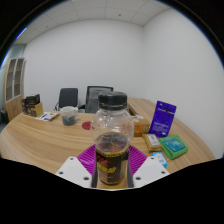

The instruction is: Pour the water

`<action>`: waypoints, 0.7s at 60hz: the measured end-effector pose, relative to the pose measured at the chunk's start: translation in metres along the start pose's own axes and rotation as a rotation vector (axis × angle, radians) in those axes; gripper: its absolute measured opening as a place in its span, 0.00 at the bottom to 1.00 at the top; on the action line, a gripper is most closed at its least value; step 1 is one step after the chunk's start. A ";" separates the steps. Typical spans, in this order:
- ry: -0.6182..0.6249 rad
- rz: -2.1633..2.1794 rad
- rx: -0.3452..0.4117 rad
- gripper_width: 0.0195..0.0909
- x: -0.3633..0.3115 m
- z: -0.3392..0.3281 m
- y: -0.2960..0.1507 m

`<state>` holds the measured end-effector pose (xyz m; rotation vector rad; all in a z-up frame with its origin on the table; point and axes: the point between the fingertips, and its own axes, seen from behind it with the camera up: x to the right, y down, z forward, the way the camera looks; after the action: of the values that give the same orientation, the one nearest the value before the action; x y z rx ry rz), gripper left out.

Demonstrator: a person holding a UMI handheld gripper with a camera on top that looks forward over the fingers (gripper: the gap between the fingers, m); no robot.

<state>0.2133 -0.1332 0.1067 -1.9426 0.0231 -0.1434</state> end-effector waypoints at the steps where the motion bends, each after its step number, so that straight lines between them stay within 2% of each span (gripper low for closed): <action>1: 0.006 -0.010 0.003 0.30 -0.001 0.001 -0.004; 14: 0.154 -0.201 0.014 0.29 -0.006 0.032 -0.083; 30: 0.430 -0.857 -0.019 0.29 -0.042 0.128 -0.190; 42: 0.556 -1.429 -0.072 0.29 -0.085 0.210 -0.225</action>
<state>0.1406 0.1515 0.2322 -1.5727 -0.9978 -1.6021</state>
